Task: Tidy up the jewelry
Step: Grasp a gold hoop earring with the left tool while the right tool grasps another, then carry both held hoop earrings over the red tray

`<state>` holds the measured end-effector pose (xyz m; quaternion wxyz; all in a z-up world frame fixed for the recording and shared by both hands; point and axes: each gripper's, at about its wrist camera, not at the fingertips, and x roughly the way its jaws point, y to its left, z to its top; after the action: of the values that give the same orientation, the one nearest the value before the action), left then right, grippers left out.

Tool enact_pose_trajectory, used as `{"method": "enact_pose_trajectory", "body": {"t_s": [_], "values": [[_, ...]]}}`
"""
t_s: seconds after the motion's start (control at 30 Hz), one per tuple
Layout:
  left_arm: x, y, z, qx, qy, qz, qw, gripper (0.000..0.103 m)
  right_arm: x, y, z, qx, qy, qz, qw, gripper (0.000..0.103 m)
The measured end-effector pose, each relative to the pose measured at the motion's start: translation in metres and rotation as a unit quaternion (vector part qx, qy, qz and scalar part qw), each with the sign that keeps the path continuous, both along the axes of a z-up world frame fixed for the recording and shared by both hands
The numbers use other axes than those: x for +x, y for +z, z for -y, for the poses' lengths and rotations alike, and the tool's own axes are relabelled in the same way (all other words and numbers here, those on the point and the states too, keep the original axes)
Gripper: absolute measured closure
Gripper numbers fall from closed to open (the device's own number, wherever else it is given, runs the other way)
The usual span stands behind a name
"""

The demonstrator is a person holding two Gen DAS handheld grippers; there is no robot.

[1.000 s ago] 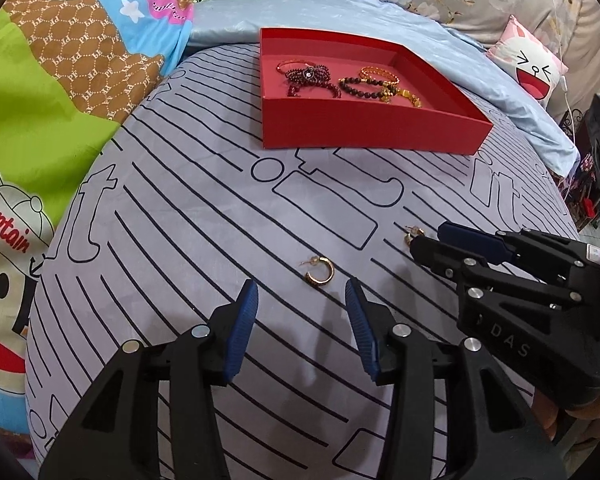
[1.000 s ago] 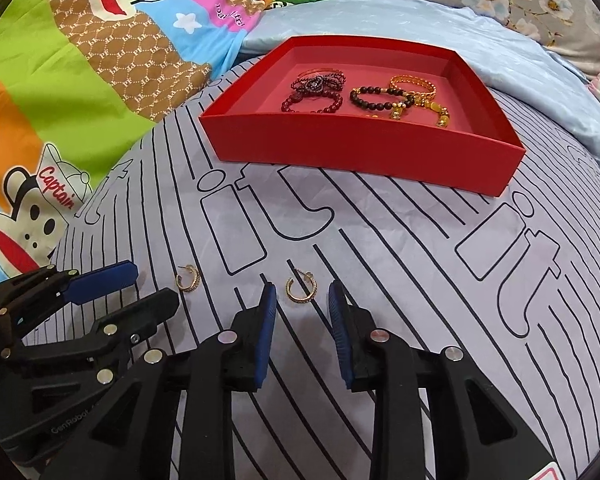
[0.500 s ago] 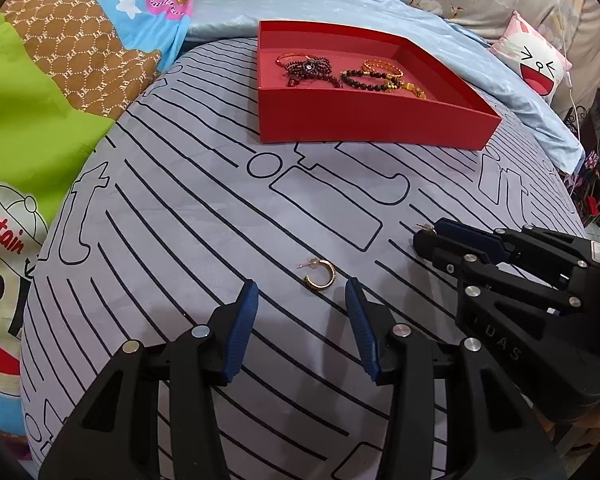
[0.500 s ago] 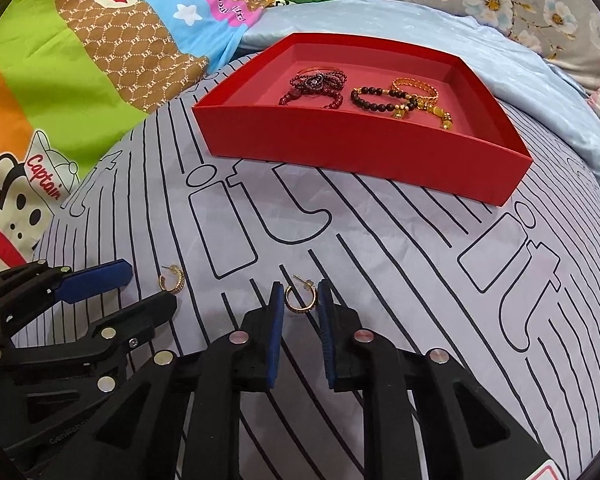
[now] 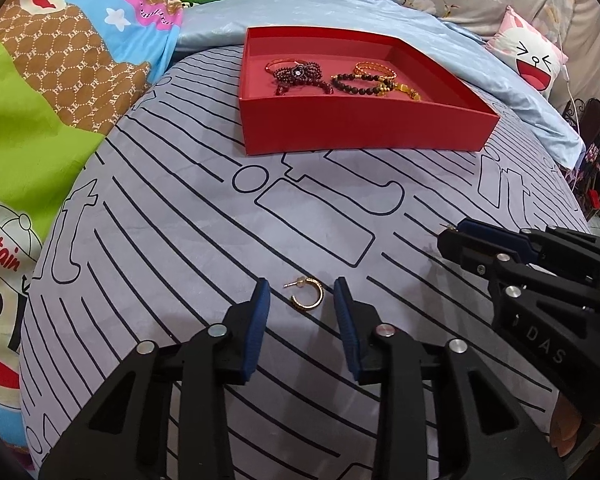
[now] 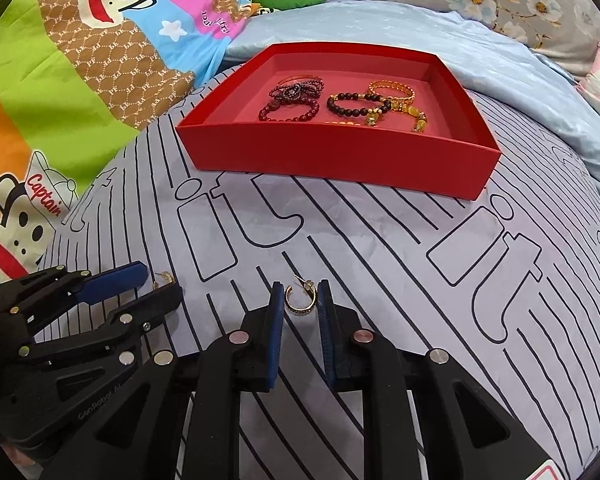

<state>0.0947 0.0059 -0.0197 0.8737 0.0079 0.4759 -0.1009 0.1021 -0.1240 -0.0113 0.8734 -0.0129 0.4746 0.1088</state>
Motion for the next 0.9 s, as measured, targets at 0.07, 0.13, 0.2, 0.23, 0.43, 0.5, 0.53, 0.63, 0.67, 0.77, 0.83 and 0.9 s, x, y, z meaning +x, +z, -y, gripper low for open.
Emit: {"method": "enact_pose_trajectory", "body": {"t_s": [0.07,0.13,0.2,0.23,0.43,0.5,0.53,0.63,0.67,0.77,0.83,0.9], "values": [[0.001,0.0,0.001,-0.001,-0.002,-0.001,1.0,0.079,0.0,0.0,0.002,0.0,-0.001,0.0,1.0,0.087],[0.002,0.0,0.001,-0.002,-0.003,-0.002,1.0,0.081,0.0,0.0,0.003,0.002,-0.003,-0.001,1.0,0.087],[0.002,0.0,0.002,0.0,-0.006,-0.002,1.0,0.083,0.0,0.0,0.005,0.005,-0.004,-0.002,1.0,0.087],[0.002,0.0,0.003,0.0,-0.006,-0.001,1.0,0.083,0.0,0.0,0.005,0.006,-0.005,-0.002,1.0,0.087],[0.001,0.0,0.004,-0.001,-0.009,-0.003,1.0,0.084,-0.001,0.002,0.006,0.005,-0.003,0.001,1.0,0.087],[0.001,0.0,0.004,-0.003,-0.01,-0.005,0.9999,0.084,-0.002,0.003,0.007,0.006,-0.004,0.002,1.0,0.087],[0.001,0.001,0.004,-0.005,-0.01,-0.005,0.9999,0.084,-0.002,0.004,0.008,0.006,-0.004,0.002,1.0,0.087],[0.0,0.002,0.005,-0.008,-0.012,-0.007,0.9999,0.084,-0.002,0.005,0.01,0.007,-0.006,0.003,1.0,0.087],[0.0,0.003,0.006,-0.009,-0.013,-0.006,0.9999,0.084,-0.002,0.006,0.011,0.007,-0.007,0.003,1.0,0.087],[0.001,0.007,0.008,-0.013,-0.016,-0.006,0.9998,0.084,-0.002,0.009,0.012,0.008,-0.007,0.005,1.0,0.087],[0.001,0.01,0.009,-0.016,-0.018,-0.004,0.9997,0.084,-0.001,0.01,0.012,0.009,-0.007,0.008,1.0,0.087],[0.003,0.014,0.011,-0.017,-0.021,0.0,0.9996,0.084,0.0,0.013,0.012,0.01,-0.007,0.011,1.0,0.087]]}}
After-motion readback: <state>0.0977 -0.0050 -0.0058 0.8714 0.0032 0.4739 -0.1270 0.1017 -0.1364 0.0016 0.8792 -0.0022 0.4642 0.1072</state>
